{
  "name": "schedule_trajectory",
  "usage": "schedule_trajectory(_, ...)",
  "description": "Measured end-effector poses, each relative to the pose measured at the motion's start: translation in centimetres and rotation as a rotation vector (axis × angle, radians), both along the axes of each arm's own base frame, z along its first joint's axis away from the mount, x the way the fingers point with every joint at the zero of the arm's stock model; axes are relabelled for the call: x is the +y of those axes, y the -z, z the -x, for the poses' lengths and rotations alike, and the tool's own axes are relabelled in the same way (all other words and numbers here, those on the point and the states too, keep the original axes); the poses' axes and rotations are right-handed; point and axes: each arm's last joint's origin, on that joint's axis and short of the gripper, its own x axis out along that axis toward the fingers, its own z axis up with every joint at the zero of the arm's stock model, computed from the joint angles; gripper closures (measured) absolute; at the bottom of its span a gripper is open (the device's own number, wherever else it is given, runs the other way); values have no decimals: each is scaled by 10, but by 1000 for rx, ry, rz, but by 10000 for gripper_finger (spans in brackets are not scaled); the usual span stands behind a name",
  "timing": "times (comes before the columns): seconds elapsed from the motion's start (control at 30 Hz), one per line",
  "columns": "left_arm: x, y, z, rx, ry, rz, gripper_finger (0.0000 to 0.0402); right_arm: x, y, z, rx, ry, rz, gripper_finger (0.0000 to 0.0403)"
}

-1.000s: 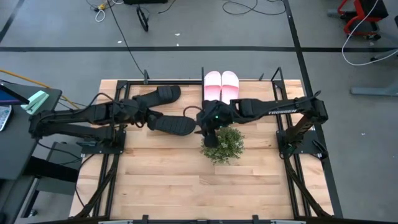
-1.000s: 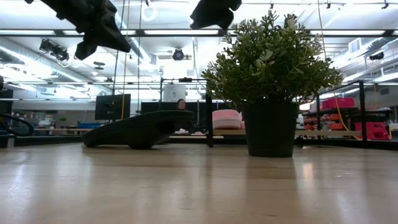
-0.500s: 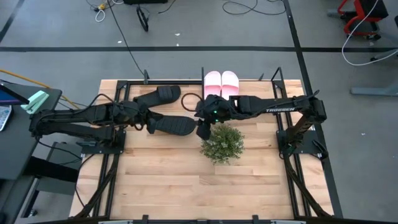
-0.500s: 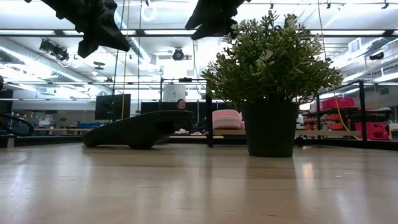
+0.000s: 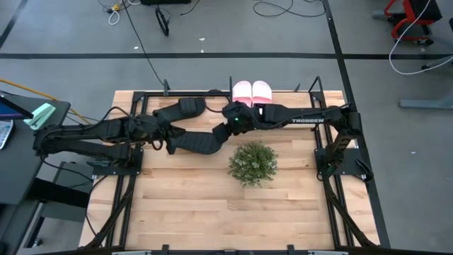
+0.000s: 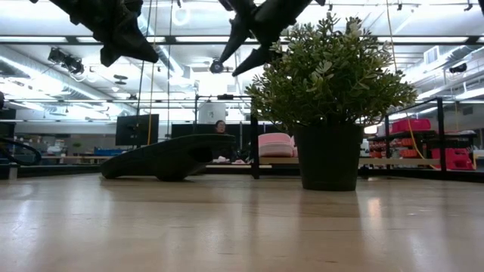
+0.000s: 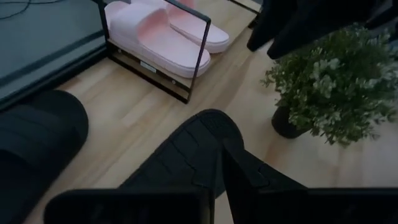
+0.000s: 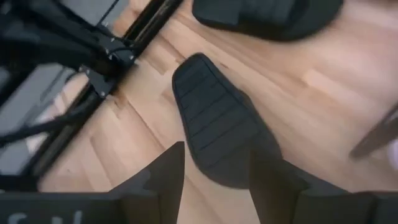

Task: Pick and place slides into the shelf
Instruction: Put the bottom black slide on the shelf

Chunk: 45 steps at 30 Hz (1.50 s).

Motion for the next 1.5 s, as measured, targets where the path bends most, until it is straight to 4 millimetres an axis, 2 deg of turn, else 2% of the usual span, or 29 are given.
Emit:
schedule_trajectory(0.2,7,-1,3,18,-17,-46,361,7,-10,-4,-27,-208,207,235)
schedule_trajectory(0.53,15,-9,19,-27,-74,-72,366,31,-3,-7,42,-489,445,235)
schedule_trajectory(0.8,17,-6,23,0,-58,-37,357,31,9,-14,80,-534,510,224)
schedule_trajectory(1.27,17,-6,24,3,-68,-19,333,29,22,-20,233,-892,950,154)
schedule_trajectory(1.5,17,-5,24,6,-72,-12,326,29,40,-31,276,-943,963,113)
